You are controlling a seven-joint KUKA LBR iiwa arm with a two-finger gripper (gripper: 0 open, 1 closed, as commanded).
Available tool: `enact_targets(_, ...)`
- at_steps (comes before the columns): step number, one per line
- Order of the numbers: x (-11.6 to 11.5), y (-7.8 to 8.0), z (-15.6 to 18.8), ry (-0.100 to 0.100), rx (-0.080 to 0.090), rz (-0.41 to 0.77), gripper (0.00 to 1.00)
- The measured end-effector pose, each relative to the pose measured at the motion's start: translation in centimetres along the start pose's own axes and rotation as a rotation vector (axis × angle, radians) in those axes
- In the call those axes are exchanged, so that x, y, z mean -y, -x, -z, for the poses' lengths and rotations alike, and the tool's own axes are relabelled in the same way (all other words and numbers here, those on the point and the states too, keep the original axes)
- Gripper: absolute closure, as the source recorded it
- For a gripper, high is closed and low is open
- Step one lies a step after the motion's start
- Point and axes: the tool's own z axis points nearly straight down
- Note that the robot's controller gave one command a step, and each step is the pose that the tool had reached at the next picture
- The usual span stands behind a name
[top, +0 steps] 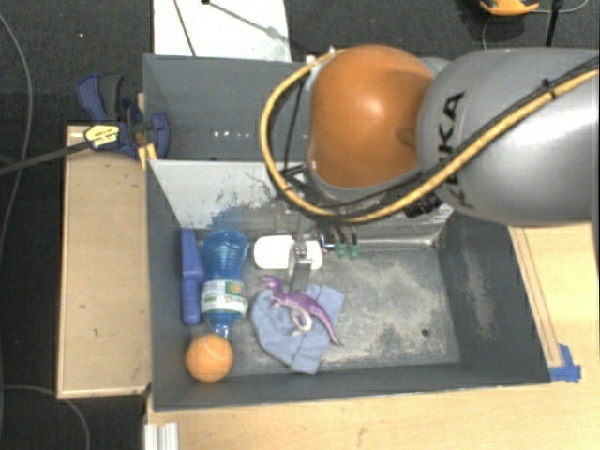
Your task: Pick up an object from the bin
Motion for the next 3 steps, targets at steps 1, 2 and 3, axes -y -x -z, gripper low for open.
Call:
enact_targets(1, 0.1, 0.2, 0.5, 0.002, 0.008, -0.005, 0.0)
enact_targets(2, 0.4, 0.2, -5.5, 0.003, 0.011, 0.025, 0.0)
enact_targets(3, 1.4, 0.3, -8.2, 0.0, 0.005, 0.201, 0.0)
